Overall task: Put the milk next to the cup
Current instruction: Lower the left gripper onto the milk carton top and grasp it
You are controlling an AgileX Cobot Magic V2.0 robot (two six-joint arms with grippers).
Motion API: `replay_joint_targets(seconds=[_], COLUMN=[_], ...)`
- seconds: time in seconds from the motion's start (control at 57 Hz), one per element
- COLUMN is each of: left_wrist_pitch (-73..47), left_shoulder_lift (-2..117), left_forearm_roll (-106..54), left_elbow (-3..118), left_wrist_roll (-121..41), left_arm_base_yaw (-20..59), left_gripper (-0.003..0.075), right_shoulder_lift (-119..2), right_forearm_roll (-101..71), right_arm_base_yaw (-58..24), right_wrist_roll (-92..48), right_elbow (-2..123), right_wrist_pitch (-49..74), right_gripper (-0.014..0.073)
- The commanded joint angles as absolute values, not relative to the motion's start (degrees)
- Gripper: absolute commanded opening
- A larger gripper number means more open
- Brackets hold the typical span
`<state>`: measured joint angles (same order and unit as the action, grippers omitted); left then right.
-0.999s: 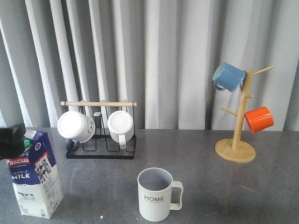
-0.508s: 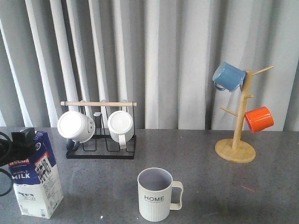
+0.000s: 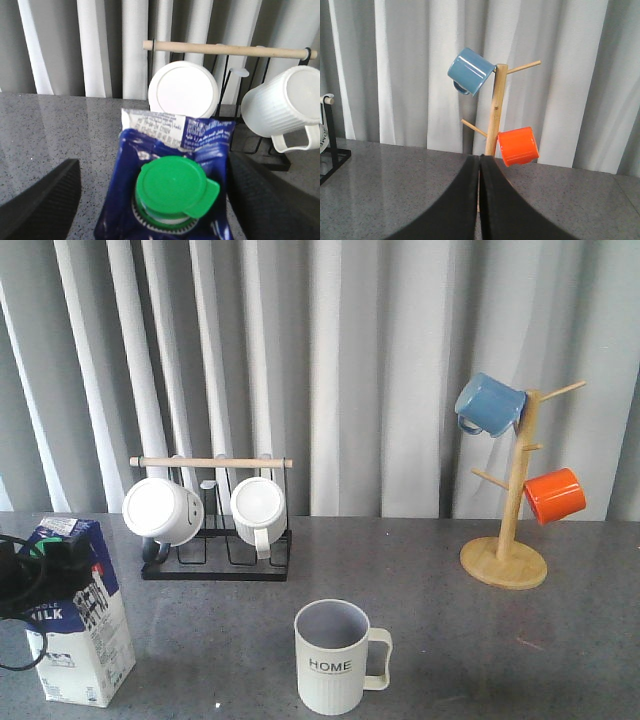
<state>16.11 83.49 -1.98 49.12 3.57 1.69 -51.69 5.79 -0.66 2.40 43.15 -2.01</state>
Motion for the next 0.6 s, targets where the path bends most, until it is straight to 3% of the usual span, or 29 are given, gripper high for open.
replay_joint_targets(seconds=[0.0,0.158,0.456,0.543,0.578], left_wrist_pitch=[20.9,20.7,21.1,20.7,20.7], left_shoulder_lift=[83.1,83.8,83.8,83.8,83.8], left_forearm_roll=[-2.1,-2.1,-2.4,-2.4,-2.4], left_elbow=[51.1,51.1,51.1,51.1,51.1], left_wrist_roll=[4.3,4.3,4.3,4.3,4.3], left_arm_base_yaw=[1.9,1.9,1.9,1.9,1.9], left_gripper=[0.0575,0.051,0.008,-0.0007,-0.0008], right_shoulder_lift=[-51.0,-51.0,-51.0,-51.0,-51.0], right_forearm_roll=[6.2,6.2,6.2,6.2,6.2], right_arm_base_yaw=[-0.4,-0.4,-0.4,-0.4,-0.4], right_wrist_roll=[2.5,2.5,2.5,2.5,2.5], right_elbow=[45.1,45.1,45.1,45.1,45.1], right_wrist_pitch=[-6.3,-6.3,-6.3,-6.3,-6.3], right_gripper=[-0.0008,-0.0008,-0.0008,-0.0008,-0.0008])
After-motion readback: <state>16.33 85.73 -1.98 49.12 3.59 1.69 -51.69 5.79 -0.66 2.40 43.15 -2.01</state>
